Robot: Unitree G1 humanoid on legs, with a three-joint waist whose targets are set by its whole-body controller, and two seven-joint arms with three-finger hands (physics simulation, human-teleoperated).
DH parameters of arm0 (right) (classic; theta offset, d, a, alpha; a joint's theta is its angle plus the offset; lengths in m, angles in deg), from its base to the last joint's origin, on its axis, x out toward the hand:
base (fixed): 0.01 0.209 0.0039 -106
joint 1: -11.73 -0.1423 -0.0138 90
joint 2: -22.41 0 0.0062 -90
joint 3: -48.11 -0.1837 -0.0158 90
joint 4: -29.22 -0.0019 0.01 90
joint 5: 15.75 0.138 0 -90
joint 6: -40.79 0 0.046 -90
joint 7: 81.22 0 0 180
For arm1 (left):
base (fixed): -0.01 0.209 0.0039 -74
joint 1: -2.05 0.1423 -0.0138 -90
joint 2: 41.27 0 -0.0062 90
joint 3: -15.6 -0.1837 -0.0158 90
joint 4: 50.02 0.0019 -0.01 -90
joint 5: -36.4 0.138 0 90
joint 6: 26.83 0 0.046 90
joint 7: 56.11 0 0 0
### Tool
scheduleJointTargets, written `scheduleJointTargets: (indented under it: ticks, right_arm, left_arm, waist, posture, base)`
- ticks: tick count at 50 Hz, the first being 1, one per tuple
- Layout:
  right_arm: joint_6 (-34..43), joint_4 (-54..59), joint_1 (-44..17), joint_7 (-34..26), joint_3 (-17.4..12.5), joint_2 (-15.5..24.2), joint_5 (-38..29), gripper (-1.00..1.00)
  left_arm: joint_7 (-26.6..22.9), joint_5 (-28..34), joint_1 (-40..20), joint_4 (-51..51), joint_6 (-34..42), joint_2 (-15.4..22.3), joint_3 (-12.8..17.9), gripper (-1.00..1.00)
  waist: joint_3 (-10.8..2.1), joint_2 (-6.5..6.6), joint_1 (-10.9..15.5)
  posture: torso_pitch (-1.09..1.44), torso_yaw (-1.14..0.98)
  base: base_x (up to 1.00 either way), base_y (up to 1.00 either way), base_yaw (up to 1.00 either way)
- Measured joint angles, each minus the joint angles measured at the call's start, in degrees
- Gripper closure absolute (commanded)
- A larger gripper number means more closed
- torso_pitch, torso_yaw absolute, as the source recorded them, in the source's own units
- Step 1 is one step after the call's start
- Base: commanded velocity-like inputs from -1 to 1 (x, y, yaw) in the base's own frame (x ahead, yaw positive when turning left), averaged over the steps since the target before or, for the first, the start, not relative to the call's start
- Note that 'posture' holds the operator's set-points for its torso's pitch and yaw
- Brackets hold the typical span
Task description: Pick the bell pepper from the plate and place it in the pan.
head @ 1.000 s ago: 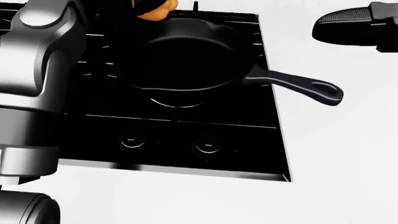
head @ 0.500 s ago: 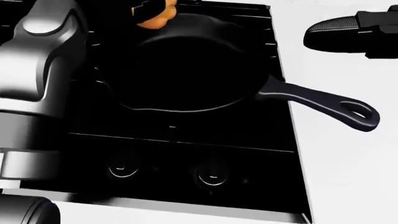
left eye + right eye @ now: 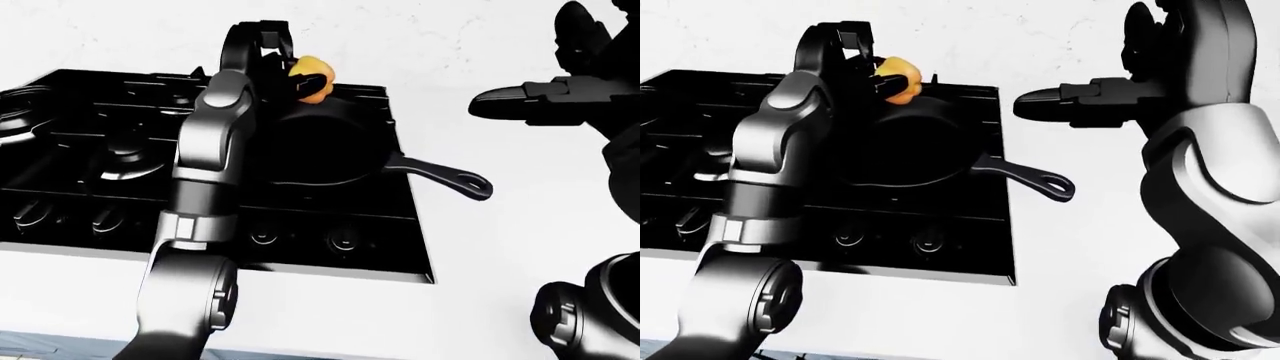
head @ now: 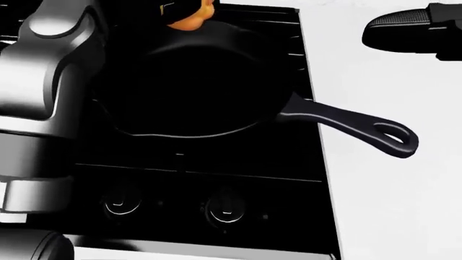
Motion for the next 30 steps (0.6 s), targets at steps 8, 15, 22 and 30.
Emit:
scheduleJointTargets:
  ticks: [8, 15, 22, 30]
  right_arm:
    - [-0.5, 0.1, 0.2, -0.1, 0.1, 0.1, 0.4, -1.0]
    - [-0.6, 0.4, 0.1, 0.1, 0.0, 0.3, 0.7, -1.0]
    - [-0.6, 0.6, 0.0, 0.3, 0.0, 0.6, 1.2, -1.0]
    - [-0.9, 0.5, 0.4, 0.7, -0.2, 0.9, 1.6, -1.0]
  left_arm:
    - [-0.2, 0.5, 1.7, -4.1, 2.5, 0.2, -0.1, 1.0]
    - [-1.6, 1.3, 4.0, -9.0, 6.0, -0.2, -0.8, 1.0]
    - [-4.6, 3.7, 4.5, -10.0, 8.0, -1.1, -2.1, 1.0]
    - [-7.4, 6.6, 6.1, -10.4, 8.5, -2.1, -2.4, 1.0]
  waist:
    - [-0.16, -0.39, 0.1]
    - [-0.21, -0.36, 0.3]
    - [-0.19, -0.35, 0.4]
    - [-0.15, -0.37, 0.4]
  posture:
    - [0.0, 0.0]
    - [0.0, 0.0]
    - [0.0, 0.0]
    - [0.0, 0.0]
  base:
    - [0.0, 0.0, 0.0]
    - [0.0, 0.0, 0.0]
    - [0.0, 0.0, 0.0]
    - [0.0, 0.0, 0.0]
